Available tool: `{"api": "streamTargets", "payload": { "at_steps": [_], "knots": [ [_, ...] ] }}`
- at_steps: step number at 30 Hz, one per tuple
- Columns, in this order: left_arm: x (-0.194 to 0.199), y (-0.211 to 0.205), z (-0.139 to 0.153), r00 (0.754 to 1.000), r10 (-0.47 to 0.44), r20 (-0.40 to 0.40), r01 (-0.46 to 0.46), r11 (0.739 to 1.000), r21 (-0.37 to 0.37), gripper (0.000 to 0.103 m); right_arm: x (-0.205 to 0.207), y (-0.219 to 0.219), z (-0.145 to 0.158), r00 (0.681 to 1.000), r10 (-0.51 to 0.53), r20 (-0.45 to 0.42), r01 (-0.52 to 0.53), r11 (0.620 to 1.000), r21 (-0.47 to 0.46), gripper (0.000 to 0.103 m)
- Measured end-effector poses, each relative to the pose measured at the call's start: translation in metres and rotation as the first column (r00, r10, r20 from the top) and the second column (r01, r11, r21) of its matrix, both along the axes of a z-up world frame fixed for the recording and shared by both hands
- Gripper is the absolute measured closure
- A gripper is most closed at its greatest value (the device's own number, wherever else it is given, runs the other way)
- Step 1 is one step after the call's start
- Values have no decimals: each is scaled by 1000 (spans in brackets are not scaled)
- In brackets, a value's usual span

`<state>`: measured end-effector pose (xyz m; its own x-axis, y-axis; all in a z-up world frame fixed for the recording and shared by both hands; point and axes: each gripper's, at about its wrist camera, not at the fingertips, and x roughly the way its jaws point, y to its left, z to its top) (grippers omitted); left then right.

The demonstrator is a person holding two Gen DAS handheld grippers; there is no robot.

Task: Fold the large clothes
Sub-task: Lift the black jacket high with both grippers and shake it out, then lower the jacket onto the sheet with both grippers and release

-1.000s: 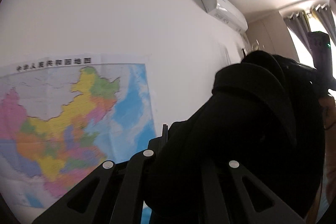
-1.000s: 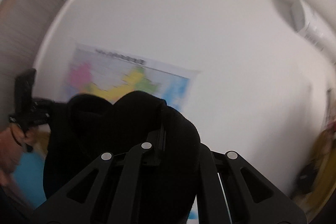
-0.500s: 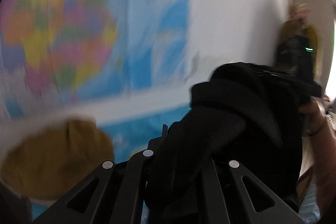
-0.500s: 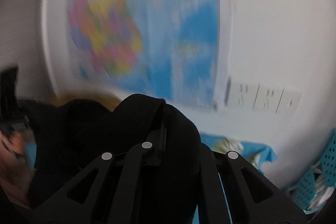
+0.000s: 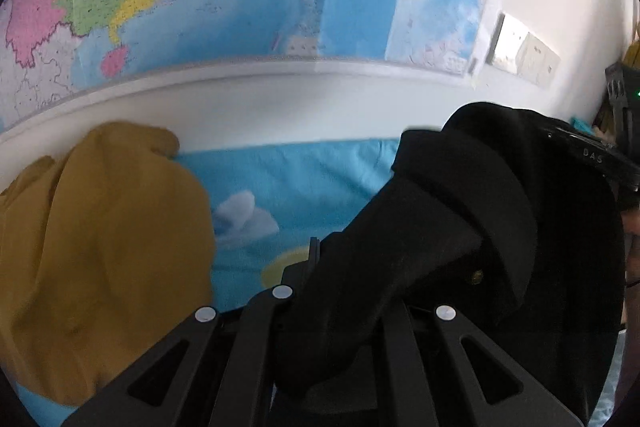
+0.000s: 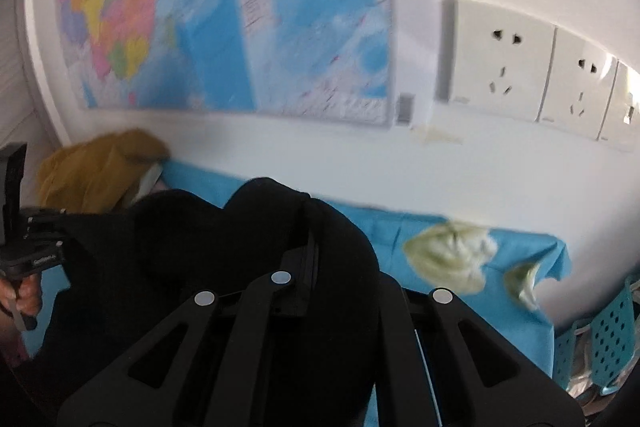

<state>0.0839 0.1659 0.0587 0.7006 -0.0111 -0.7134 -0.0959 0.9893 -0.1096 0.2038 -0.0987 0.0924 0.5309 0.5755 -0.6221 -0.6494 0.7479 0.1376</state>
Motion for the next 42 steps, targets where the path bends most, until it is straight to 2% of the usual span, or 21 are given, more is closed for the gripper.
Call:
{"api": "streamTargets", "payload": {
  "at_steps": [2, 4, 7, 8, 9, 14, 16, 21, 22, 23, 24, 25, 28, 31, 34, 37, 38, 39, 40, 41, 42],
  "knots": [
    [16, 0, -9, 999, 17, -40, -16, 1000, 22, 97, 16, 4, -14, 999, -22, -30, 22, 1000, -11, 99],
    [36, -3, -30, 992, 40, -121, -33, 998, 60, 90, 28, 17, -39, 996, -46, -71, 38, 993, -108, 94],
    [55, -7, -56, 976, 39, -216, -24, 997, 73, 71, 37, 24, -83, 981, -126, -144, 83, 959, -271, 47],
    [55, -9, -57, 974, 26, -223, -11, 997, 72, 65, 35, 18, -86, 978, -166, -124, 124, 948, -294, 19],
    [53, -9, -54, 979, 30, -201, -13, 996, 88, 58, 31, 12, -85, 978, -176, -110, 138, 948, -288, 14],
    [31, -4, -27, 993, -23, -115, 30, 998, 59, 43, -16, -53, -60, 979, -94, -183, 68, 987, -147, 13],
    [21, -9, -20, 992, -78, -100, 84, 994, 63, 25, -51, -73, -58, 981, -49, -189, 20, 988, -153, 5],
    [-4, -25, -29, 973, -200, -115, 207, 977, 56, 21, -126, -113, -86, 948, 0, -319, -46, 990, -136, 10],
    [-6, -28, -31, 970, -211, -116, 219, 974, 59, 21, -135, -116, -90, 939, 10, -343, -58, 990, -130, 15],
    [-9, -32, -34, 967, -227, -118, 236, 970, 62, 21, -146, -118, -95, 932, 14, -363, -66, 989, -130, 39],
    [-11, -33, -35, 964, -237, -120, 246, 967, 65, 21, -151, -119, -98, 926, 19, -376, -74, 989, -130, 76],
    [-13, -34, -39, 964, -237, -122, 246, 967, 65, 21, -155, -118, -100, 927, 9, -375, -73, 985, -158, 90],
    [-17, -27, -41, 964, -239, -121, 243, 970, 24, 22, -152, -128, -70, 966, -72, -247, 15, 974, -224, 98],
    [-30, -18, -36, 964, -246, -100, 248, 969, 4, 22, -126, -154, -3, 977, -211, -41, 195, 950, -245, 98],
    [-43, -13, -30, 964, -255, -77, 257, 967, 5, 22, -105, -158, 23, 962, -251, 105, 272, 908, -319, 96],
    [-50, -7, -32, 963, -254, -84, 255, 967, -2, 21, -75, -152, -12, 963, -267, 37, 255, 855, -452, 83],
    [-52, -6, -33, 963, -254, -88, 255, 967, 4, 21, -70, -150, -29, 963, -268, -7, 229, 837, -496, 59],
    [-52, -6, -34, 962, -256, -97, 259, 966, 18, 21, -63, -145, -55, 962, -267, -61, 185, 798, -574, 45],
    [-52, -6, -34, 963, -252, -101, 256, 966, 34, 21, -58, -141, -67, 960, -273, -56, 181, 765, -618, 44],
    [-50, -7, -32, 963, -249, -103, 255, 966, 52, 21, -60, -141, -73, 961, -271, -50, 179, 754, -632, 41],
    [-46, -8, -31, 963, -248, -104, 255, 965, 60, 21, -57, -140, -73, 963, -259, -73, 163, 778, -606, 32]
  ]
}}
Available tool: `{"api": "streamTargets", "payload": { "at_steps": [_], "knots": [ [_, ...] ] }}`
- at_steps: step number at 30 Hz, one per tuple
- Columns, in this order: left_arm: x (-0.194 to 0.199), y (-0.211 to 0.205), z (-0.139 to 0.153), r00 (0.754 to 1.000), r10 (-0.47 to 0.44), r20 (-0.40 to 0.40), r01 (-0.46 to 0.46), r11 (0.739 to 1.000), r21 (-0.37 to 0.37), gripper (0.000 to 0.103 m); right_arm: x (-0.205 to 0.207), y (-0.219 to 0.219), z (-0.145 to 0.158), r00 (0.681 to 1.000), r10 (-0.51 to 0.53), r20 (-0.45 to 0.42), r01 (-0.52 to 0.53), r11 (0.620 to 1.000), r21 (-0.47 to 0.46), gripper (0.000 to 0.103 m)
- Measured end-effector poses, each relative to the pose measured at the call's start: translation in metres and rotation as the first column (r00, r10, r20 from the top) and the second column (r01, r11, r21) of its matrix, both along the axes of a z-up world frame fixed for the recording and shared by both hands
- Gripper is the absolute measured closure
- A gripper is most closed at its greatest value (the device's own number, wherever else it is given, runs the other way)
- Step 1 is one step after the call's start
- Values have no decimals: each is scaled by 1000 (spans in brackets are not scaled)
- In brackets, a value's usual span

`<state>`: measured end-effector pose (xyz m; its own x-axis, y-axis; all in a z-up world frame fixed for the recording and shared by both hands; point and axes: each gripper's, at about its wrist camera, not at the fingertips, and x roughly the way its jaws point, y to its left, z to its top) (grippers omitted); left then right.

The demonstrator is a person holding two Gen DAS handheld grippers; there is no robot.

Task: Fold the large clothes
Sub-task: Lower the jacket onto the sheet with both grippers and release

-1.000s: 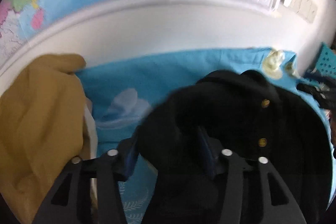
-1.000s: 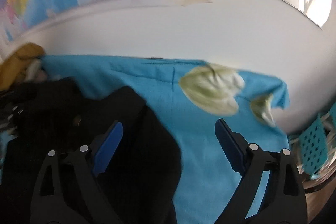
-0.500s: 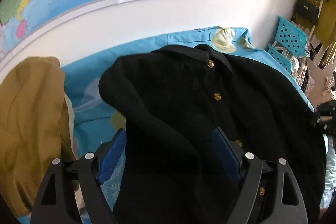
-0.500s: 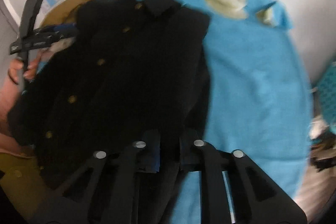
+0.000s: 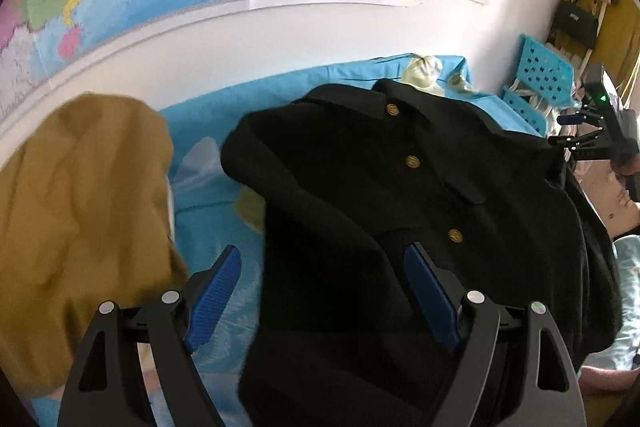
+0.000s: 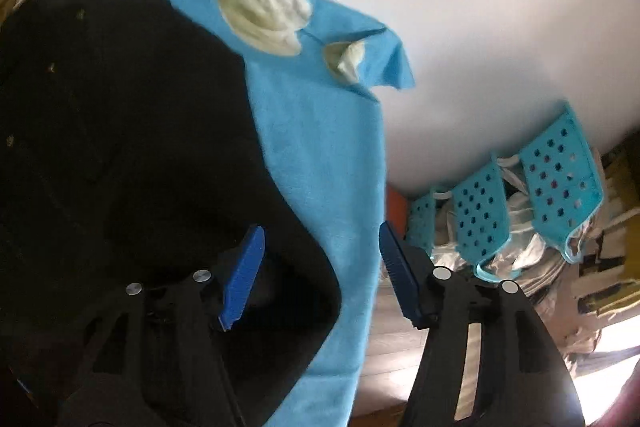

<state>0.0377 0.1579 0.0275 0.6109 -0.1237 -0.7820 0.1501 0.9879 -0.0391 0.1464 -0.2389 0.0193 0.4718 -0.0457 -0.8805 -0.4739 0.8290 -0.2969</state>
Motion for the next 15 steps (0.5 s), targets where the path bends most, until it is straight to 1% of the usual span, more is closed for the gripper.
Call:
{"api": "streamTargets", "payload": {
  "at_steps": [1, 2, 3, 4, 5, 6, 7, 9, 11, 12, 14, 15],
  "knots": [
    [6, 0, 4, 1000, 8, 4, -8, 1000, 9, 21, 2, -2, 5, 1000, -7, 4, 7, 999, 48, 27],
    [12, 0, 7, 1000, 15, 10, -15, 1000, 14, 21, 5, -8, 13, 999, -22, 29, 19, 994, 103, 17],
    [21, -1, 12, 1000, 17, 20, -17, 1000, 17, 21, 10, -9, 29, 996, -44, 74, 29, 981, 190, 15],
    [28, -3, 17, 999, 18, 27, -18, 1000, 21, 20, 16, -9, 35, 995, -48, 89, 25, 968, 251, 15],
    [37, -6, 19, 999, 22, 31, -23, 999, 28, 18, 27, -5, 40, 995, -56, 83, 27, 947, 319, 12],
    [51, -9, 20, 999, 38, 35, -40, 998, 43, 18, 38, 3, 39, 996, -63, 58, 37, 928, 370, 12],
    [60, -11, 21, 998, 54, 34, -55, 997, 53, 18, 47, 10, 34, 998, -53, 38, 33, 917, 397, 12],
    [83, -15, 20, 997, 78, 20, -79, 995, 65, 18, 69, 39, 15, 1000, -12, 7, 8, 905, 426, 14],
    [107, -16, 11, 994, 110, -14, -108, 991, 84, 18, 89, 61, -5, 1000, 14, -19, -5, 912, 410, 14],
    [119, -17, 3, 990, 135, -35, -131, 985, 109, 18, 99, 72, -16, 999, 14, -32, 0, 913, 408, 14],
    [133, -18, -9, 986, 153, -68, -143, 981, 133, 21, 111, 90, -28, 998, 23, -62, 5, 908, 420, 16],
    [139, -18, -17, 984, 159, -85, -145, 978, 148, 25, 118, 97, -34, 997, 30, -68, 2, 901, 433, 16]
  ]
}}
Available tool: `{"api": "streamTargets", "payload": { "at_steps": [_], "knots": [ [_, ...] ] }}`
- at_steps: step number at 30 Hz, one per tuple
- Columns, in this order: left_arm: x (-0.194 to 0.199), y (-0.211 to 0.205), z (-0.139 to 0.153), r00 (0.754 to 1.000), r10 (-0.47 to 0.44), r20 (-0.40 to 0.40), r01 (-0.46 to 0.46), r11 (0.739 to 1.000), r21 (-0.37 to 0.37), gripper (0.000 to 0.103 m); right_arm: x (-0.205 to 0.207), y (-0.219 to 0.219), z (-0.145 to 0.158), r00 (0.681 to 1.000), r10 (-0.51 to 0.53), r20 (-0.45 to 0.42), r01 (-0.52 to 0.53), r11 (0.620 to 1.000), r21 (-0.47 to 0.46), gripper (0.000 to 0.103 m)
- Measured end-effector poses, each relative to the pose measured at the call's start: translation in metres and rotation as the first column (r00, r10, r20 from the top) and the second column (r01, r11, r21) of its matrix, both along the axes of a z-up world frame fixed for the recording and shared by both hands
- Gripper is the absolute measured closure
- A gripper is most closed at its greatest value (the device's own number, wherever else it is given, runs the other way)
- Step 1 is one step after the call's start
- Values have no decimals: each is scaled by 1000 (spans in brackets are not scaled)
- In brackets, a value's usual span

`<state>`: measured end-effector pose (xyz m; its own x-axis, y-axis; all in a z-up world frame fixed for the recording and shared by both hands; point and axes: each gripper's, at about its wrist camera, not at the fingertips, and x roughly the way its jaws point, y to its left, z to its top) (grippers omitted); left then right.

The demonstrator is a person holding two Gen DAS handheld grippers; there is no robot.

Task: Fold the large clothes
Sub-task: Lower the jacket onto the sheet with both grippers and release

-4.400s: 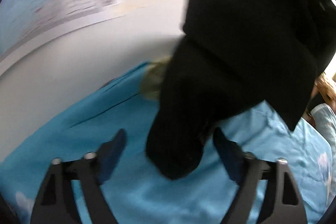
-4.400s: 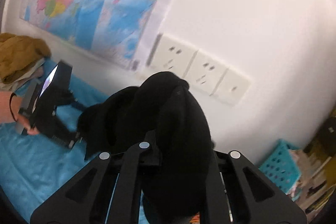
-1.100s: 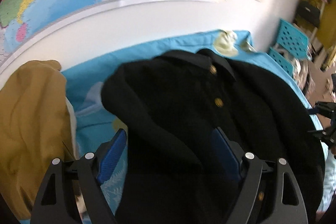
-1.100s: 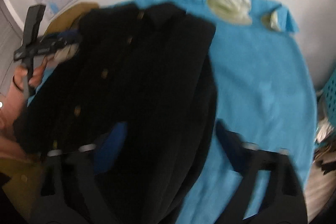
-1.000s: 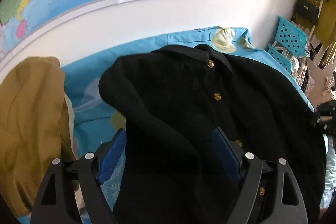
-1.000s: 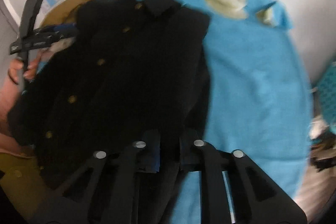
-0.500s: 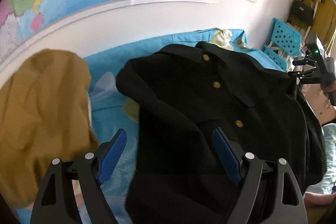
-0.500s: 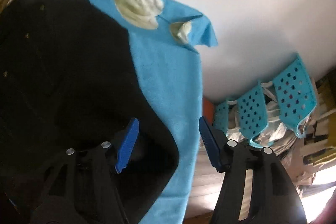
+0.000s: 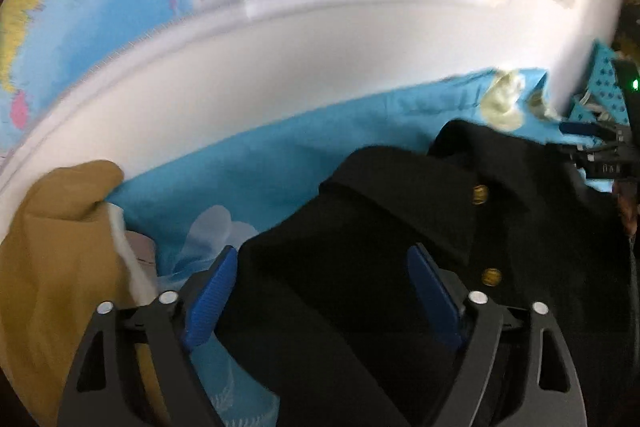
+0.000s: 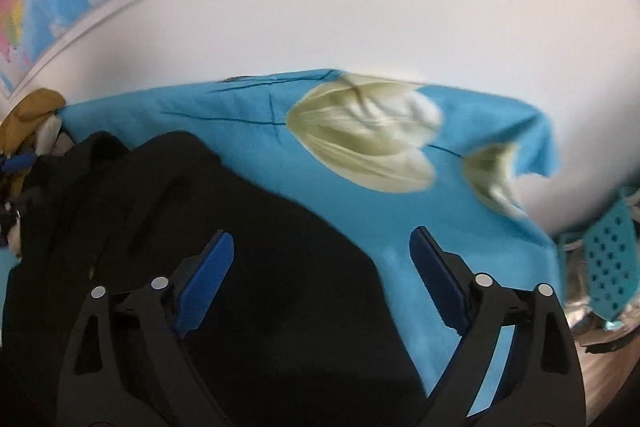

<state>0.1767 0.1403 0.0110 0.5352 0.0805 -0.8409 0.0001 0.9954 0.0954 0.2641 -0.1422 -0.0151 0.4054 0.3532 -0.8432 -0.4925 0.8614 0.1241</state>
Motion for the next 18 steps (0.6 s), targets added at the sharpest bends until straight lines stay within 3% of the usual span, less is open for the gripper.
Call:
{"api": "streamTargets", "payload": {
  "at_steps": [1, 2, 3, 4, 5, 6, 8, 11, 12, 14, 15, 16, 17, 18],
  "knots": [
    [3, 0, -5, 1000, 7, -13, -7, 1000, 13, 29, 5, 3, -4, 1000, 8, -13, -7, 1000, 10, 16],
    [6, 2, -10, 1000, 11, -27, -10, 1000, 20, 29, 10, 8, -11, 999, 21, -50, -19, 999, 29, 27],
    [9, 4, -17, 999, 12, -45, -11, 1000, 16, 30, 12, 12, -17, 995, 44, -92, -40, 998, 55, 47],
    [9, 8, -22, 998, 13, -57, -13, 1000, 9, 33, 14, 15, -21, 991, 67, -115, -59, 996, 69, 57],
    [11, 12, -29, 996, 16, -83, -16, 1000, 0, 34, 13, 19, -23, 991, 82, -107, -77, 996, 50, 83],
    [13, 17, -37, 993, 25, -112, -25, 1000, 1, 38, 9, 24, -19, 993, 104, -59, -105, 994, -3, 94],
    [17, 24, -48, 990, 40, -135, -41, 999, -10, 39, 2, 24, -4, 993, 114, 26, -113, 993, -24, 95],
    [20, 32, -46, 990, 54, -127, -61, 997, -52, 41, -5, 10, 39, 982, 65, 177, -70, 997, 24, 96],
    [21, 34, -43, 992, 65, -106, -73, 995, -71, 44, -7, 5, 57, 967, 29, 253, -35, 999, 22, 103],
    [20, 37, -39, 994, 82, -77, -89, 992, -91, 44, -10, 0, 75, 907, -63, 417, 99, 993, -65, 103],
    [20, 38, -39, 993, 91, -73, -98, 991, -94, 44, -3, -10, 81, 901, -121, 416, 146, 989, -29, 102],
    [18, 38, -39, 993, 91, -72, -98, 990, -102, 42, 4, -16, 78, 922, -137, 362, 143, 990, 9, 102],
    [16, 38, -39, 994, 81, -67, -88, 990, -109, 41, 12, -17, 71, 945, -130, 299, 133, 991, 12, 102],
    [11, 37, -37, 996, 76, -56, -81, 991, -102, 41, 11, -14, 62, 949, -121, 290, 133, 991, -20, 102]
  ]
}}
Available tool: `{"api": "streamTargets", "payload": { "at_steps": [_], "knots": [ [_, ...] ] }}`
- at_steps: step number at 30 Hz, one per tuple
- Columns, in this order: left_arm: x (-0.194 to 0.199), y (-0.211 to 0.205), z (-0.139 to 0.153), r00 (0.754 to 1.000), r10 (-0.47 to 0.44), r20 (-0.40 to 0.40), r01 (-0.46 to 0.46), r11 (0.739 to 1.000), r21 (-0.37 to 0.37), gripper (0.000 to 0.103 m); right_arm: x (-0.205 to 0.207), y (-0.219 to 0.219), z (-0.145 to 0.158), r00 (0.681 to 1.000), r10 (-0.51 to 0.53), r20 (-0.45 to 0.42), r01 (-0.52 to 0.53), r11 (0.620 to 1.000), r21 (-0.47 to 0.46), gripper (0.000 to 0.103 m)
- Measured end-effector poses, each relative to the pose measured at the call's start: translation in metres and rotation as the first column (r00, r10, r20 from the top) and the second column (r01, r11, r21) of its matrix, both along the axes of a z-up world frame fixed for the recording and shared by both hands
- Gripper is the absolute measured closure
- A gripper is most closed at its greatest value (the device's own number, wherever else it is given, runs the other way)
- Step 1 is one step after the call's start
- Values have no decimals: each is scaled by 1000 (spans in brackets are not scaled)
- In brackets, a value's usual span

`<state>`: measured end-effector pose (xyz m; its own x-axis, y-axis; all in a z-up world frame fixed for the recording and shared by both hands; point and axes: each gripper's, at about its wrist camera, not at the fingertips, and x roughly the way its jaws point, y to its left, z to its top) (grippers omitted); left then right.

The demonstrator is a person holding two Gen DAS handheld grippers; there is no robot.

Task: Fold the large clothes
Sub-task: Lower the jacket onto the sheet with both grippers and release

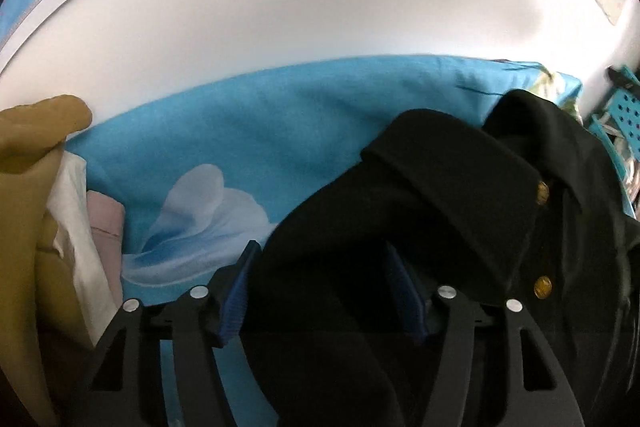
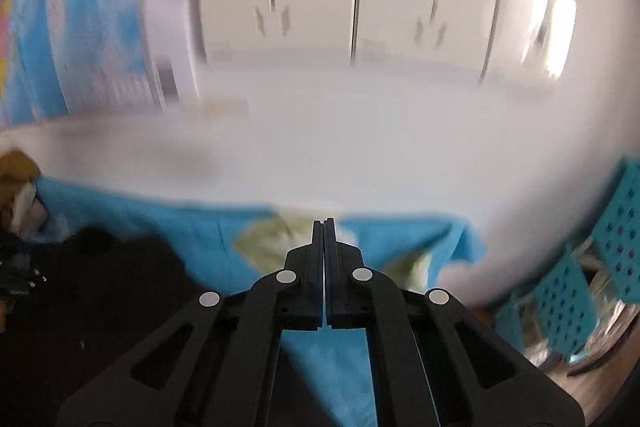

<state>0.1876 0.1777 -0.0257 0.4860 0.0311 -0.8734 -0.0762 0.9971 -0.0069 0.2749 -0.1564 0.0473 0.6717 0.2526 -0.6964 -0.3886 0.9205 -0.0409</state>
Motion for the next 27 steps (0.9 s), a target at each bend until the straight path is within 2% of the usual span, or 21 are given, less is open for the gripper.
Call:
{"api": "streamTargets", "payload": {
  "at_steps": [1, 2, 3, 4, 6, 8, 10, 11, 12, 13, 15, 17, 19, 21, 23, 25, 27],
  "knots": [
    [-4, 0, 2, 1000, -2, 9, 2, 1000, 6, 39, -3, 2, -4, 1000, 11, -2, -12, 1000, -8, 101],
    [-11, -1, 6, 1000, -14, 22, 14, 1000, 4, 37, -5, 3, -9, 999, 25, -26, -25, 1000, 4, 81],
    [-16, -3, 10, 999, -29, 34, 29, 1000, 0, 36, -5, 4, -18, 992, 63, -105, -58, 997, 53, 38],
    [-24, -4, 15, 998, -43, 46, 43, 999, -2, 35, -1, 4, -24, 984, 84, -157, -73, 995, 74, 26],
    [-43, -8, 27, 993, -86, 77, 88, 996, -15, 31, -5, 12, -38, 979, 108, -175, -101, 994, 45, 22],
    [-64, -11, 41, 987, -125, 102, 128, 991, -31, 26, -10, 23, -51, 966, 137, -219, -138, 990, 14, 11],
    [-88, -21, 50, 976, -180, 126, 187, 981, -44, 24, -10, 28, -68, 937, 190, -293, -184, 982, 48, 11],
    [-101, -24, 54, 969, -206, 134, 214, 976, -49, 22, -9, 32, -74, 931, 194, -310, -189, 981, 44, 26],
    [-115, -25, 57, 964, -226, 144, 236, 970, -55, 22, -10, 35, -80, 929, 188, -319, -190, 981, 27, 46],
    [-122, -31, 58, 960, -236, 150, 247, 967, -60, 22, -12, 38, -82, 926, 194, -325, -200, 980, 16, 92],
    [-149, -29, 64, 949, -264, 172, 281, 956, -82, 22, -15, 40, -78, 933, 196, -302, -204, 979, 5, 94],
    [-167, -24, 65, 946, -268, 184, 291, 950, -110, 22, -21, 41, -59, 964, 180, -197, -191, 981, -38, 94],
    [-186, -18, 65, 942, -268, 201, 300, 943, -147, 20, -22, 36, -36, 986, 122, -111, -124, 992, -12, 95],
    [-207, -8, 64, 939, -267, 214, 307, 934, -183, 19, -19, 34, -25, 993, 92, -78, -91, 996, 13, 94],
    [-221, -7, 60, 937, -270, 222, 314, 929, -194, 19, -17, 49, -41, 993, 62, -98, -72, 992, -103, 92],
    [-244, -2, 53, 937, -277, 215, 322, 921, -219, 19, -18, 62, -65, 988, 27, -155, -59, 977, -204, 79],
    [-265, -3, 47, 936, -292, 198, 335, 911, -240, 19, -25, 58, -70, 987, 12, -163, -44, 981, -191, 52]
  ]
}}
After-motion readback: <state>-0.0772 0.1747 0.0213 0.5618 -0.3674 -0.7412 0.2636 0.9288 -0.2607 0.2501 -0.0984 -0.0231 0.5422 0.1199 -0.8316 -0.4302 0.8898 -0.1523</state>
